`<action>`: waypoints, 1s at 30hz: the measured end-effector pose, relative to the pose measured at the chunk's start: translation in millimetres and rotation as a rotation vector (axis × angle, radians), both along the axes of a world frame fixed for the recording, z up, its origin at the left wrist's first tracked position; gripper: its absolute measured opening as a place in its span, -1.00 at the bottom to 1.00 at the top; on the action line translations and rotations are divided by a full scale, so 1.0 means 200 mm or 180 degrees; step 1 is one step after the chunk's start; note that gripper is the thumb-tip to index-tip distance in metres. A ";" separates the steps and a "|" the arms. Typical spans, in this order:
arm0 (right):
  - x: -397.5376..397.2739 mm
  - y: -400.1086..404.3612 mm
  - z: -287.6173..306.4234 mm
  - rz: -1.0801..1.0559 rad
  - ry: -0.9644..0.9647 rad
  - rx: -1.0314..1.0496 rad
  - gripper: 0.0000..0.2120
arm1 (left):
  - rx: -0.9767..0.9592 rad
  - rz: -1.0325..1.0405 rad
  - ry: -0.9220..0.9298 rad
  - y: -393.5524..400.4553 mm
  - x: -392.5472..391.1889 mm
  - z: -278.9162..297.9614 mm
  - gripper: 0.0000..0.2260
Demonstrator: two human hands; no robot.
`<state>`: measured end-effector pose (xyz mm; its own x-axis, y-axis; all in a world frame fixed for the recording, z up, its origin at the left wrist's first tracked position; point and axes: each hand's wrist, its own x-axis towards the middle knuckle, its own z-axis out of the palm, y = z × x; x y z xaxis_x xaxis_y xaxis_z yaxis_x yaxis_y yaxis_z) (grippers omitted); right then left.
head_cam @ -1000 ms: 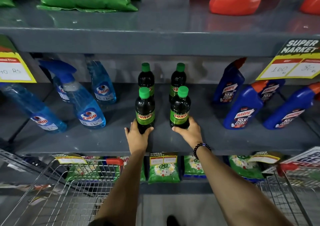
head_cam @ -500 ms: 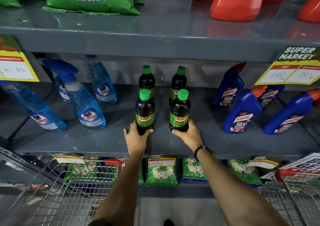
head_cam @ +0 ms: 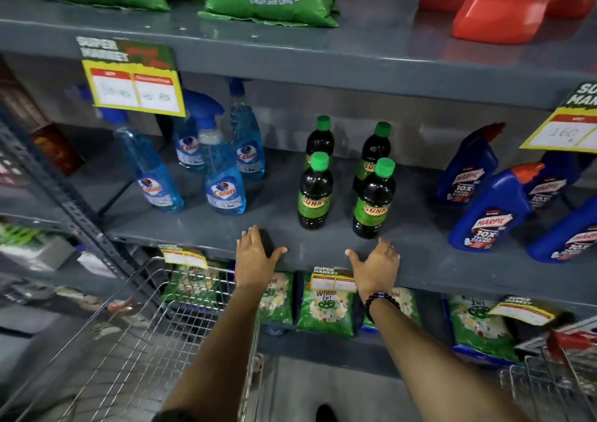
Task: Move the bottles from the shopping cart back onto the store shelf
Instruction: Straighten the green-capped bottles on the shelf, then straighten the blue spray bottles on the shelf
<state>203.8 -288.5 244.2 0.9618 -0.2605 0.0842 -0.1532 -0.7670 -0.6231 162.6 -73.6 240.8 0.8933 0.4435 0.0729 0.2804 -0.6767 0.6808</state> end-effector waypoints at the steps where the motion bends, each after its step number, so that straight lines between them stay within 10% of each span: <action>1: -0.03 0.05 0.01 0.0031 -0.0005 -0.0026 -0.25 | 0.0067 0.0045 0.0022 0.05 -0.03 0.01 -0.32; 11: -0.03 0.73 0.09 0.1808 0.0436 0.0478 -0.34 | -0.0100 0.0684 -0.0191 0.49 -0.11 0.08 -0.56; 19: 0.33 1.04 0.12 0.1858 0.0795 0.1382 -0.23 | -0.0910 0.1335 -0.0421 0.85 0.04 0.08 -0.27; 23: 0.45 1.12 0.12 0.2148 0.0830 0.1423 -0.64 | -0.1090 0.1459 -0.0443 0.97 0.14 0.08 -0.18; 30: 0.46 1.16 0.07 0.2166 0.0685 0.1493 -0.74 | -0.1012 0.1580 -0.0673 1.05 0.21 0.05 -0.23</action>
<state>295.2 -56.4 258.2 0.9042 0.4175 -0.0904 0.0960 -0.4049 -0.9093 203.9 136.2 250.6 0.5559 0.8309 0.0220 0.3464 -0.2557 0.9026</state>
